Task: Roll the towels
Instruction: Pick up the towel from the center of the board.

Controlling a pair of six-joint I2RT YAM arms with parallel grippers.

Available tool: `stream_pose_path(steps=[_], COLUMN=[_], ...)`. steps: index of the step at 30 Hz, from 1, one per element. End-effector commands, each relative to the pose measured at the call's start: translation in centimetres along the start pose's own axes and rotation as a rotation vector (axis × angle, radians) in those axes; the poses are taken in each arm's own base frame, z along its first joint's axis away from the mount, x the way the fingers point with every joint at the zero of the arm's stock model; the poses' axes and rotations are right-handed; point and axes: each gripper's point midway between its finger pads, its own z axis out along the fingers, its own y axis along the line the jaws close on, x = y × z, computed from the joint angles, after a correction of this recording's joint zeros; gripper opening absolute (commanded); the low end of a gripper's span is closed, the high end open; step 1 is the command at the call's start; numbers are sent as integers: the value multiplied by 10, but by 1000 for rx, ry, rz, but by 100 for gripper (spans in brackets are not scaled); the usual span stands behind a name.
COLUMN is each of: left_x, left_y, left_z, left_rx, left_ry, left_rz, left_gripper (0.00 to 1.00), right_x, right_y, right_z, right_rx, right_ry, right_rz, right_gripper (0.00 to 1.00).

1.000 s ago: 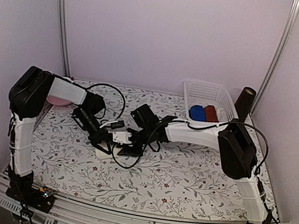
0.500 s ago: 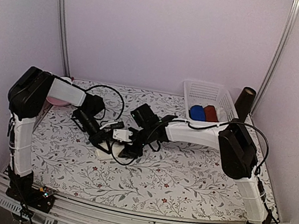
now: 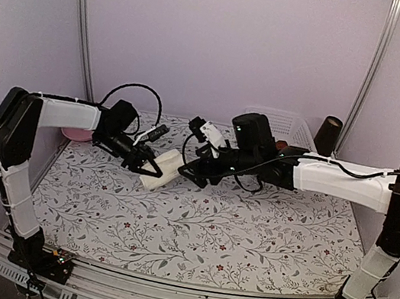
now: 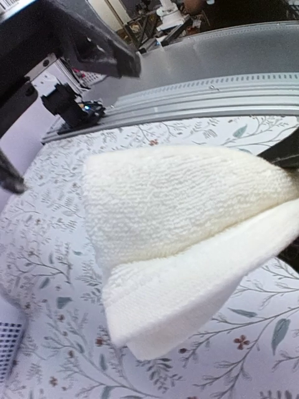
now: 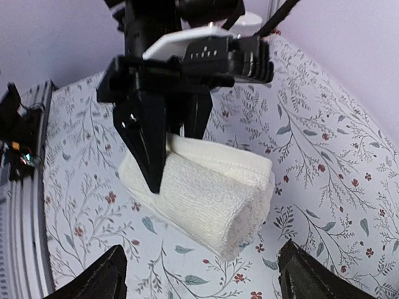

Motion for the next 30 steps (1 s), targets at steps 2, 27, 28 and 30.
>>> stream_pose_path(steps=[2,27,28,30], left_x=[-72,-77,-76,-75], left_y=[-30,-108,-110,-105], left_z=[-23,-45,-44,-40], left_rx=[142,391,398,411], left_ry=[-221,-361,-354,-332], left_rz=[63,141,140,104], left_gripper=[3,0,0,0], right_x=[-46,-71,-70,-72], right_y=[3,75,76,76], right_z=[-40,-45,-46,-44], right_rx=[-31,-521,-522,-515], right_ry=[-336,-855,-862,-866], right_rz=[326,252,244,223], right_gripper=[84,71,70,69])
